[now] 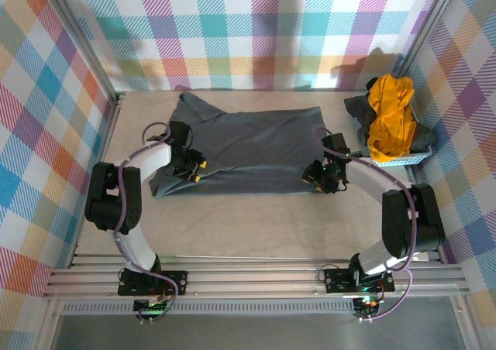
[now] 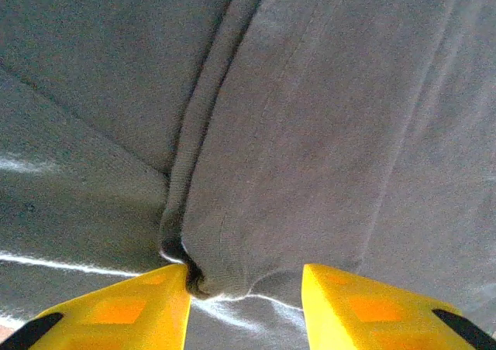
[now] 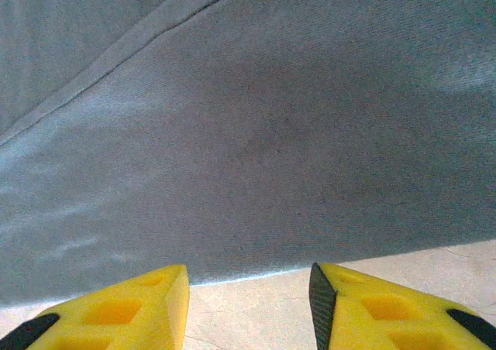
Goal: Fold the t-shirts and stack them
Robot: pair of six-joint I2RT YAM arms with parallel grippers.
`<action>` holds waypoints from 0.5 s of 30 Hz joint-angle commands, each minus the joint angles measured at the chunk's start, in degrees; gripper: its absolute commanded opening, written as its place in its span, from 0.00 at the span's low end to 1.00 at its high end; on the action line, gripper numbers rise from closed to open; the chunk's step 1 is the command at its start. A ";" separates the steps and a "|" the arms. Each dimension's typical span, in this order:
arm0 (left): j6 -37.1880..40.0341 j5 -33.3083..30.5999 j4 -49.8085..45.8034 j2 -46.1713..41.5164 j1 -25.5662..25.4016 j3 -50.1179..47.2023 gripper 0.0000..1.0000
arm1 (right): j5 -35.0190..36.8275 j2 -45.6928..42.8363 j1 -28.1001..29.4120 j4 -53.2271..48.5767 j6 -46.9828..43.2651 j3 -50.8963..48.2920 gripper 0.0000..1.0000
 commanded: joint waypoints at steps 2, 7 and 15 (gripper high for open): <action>1.65 -1.63 -2.54 1.53 -0.27 1.77 0.40 | -0.88 -0.62 0.31 0.25 0.55 -1.07 0.46; 2.11 -1.21 -1.82 1.69 -0.35 1.28 0.24 | -0.81 -1.04 0.31 0.33 0.68 -1.25 0.45; 4.14 -0.79 -2.95 3.06 -1.52 6.00 0.00 | -0.39 -1.28 0.31 0.25 0.89 -1.08 0.45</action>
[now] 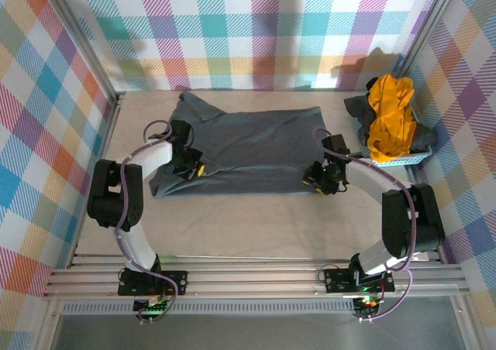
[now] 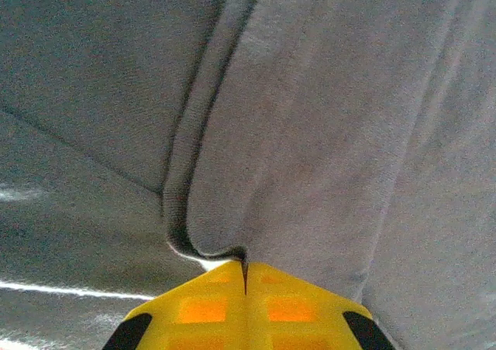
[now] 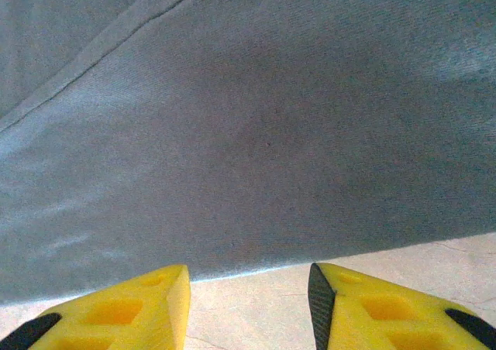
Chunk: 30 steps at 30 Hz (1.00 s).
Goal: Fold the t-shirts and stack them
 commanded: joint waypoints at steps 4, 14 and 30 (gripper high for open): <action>6.39 -1.06 -5.46 5.45 -3.56 11.98 0.00 | -0.29 -1.22 0.31 0.08 0.73 -0.20 0.44; 18.99 -7.85 -17.90 21.44 -9.11 37.38 0.00 | -0.55 -0.44 0.31 -0.57 0.73 0.51 0.43; 26.74 -10.60 -21.10 29.94 -13.84 50.68 0.00 | -0.70 0.63 0.26 -0.45 1.15 0.59 0.43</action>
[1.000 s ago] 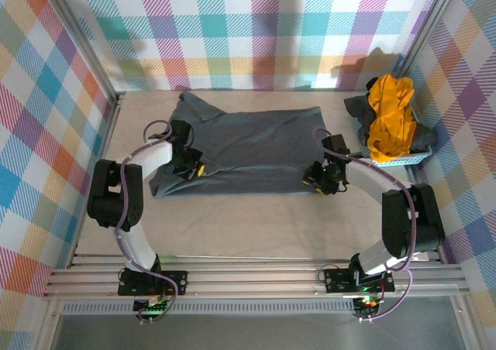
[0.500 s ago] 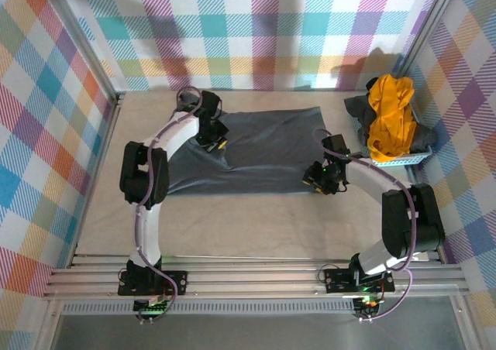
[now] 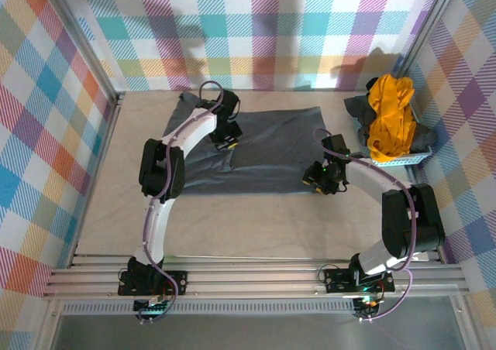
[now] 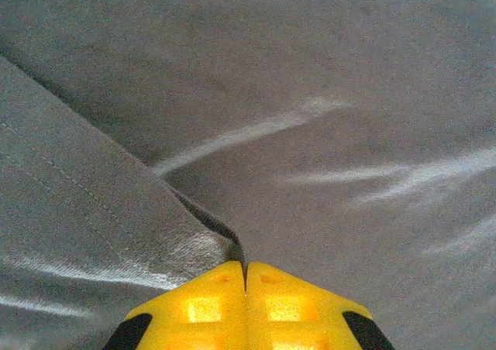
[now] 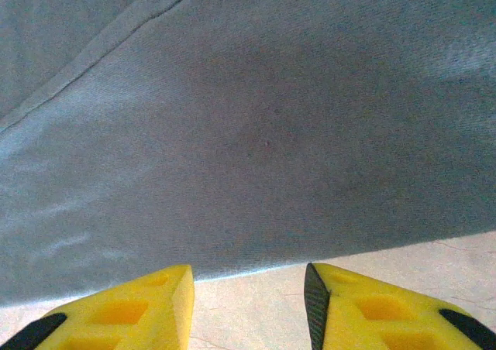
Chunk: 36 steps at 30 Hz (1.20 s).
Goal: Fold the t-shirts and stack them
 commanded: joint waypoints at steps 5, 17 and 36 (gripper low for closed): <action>3.75 -0.69 -2.35 2.73 -0.89 3.15 0.00 | -1.35 1.41 0.30 -0.15 1.08 0.52 0.43; 3.98 -4.06 -4.36 -6.21 3.47 -2.41 0.58 | -1.88 2.07 0.30 -0.87 -1.37 1.83 0.45; 0.67 8.26 5.12 -19.16 24.84 -39.79 0.21 | 0.32 15.83 -0.75 -10.66 -7.58 13.77 0.41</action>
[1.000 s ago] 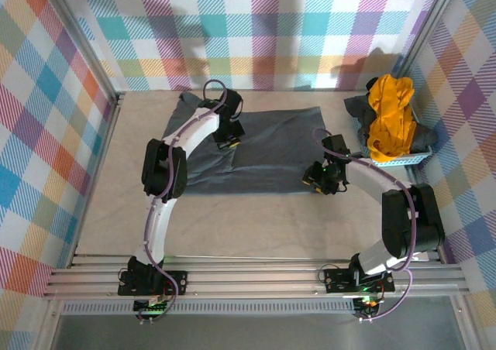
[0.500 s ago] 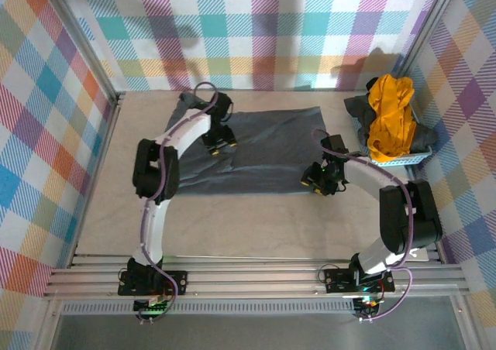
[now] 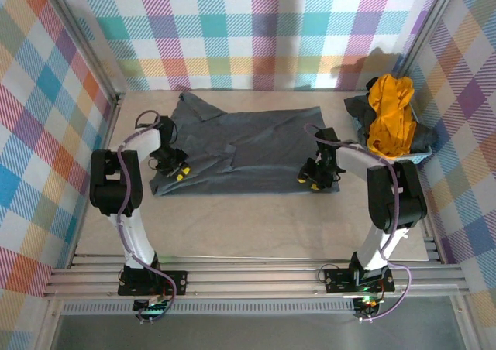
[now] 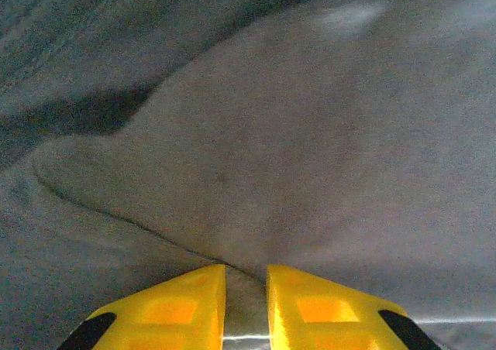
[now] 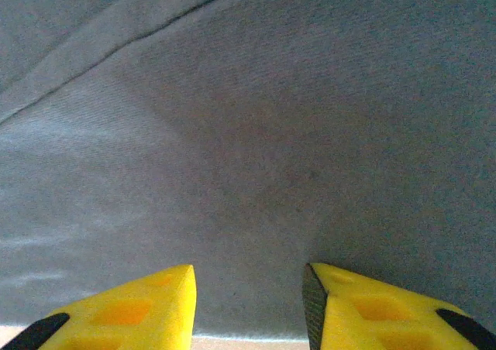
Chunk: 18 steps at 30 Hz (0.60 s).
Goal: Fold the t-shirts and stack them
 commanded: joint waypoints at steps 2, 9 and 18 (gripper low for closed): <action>2.26 -3.96 1.55 3.37 3.06 2.52 0.21 | 3.96 4.56 -0.55 -6.55 -3.85 5.00 0.42; 6.60 -10.13 1.69 4.67 5.79 6.86 0.18 | 8.54 10.58 -2.37 -13.51 -4.47 8.03 0.41; 8.03 -10.09 0.53 2.37 6.08 0.63 0.19 | 8.66 10.57 -1.71 -15.50 -6.50 8.44 0.39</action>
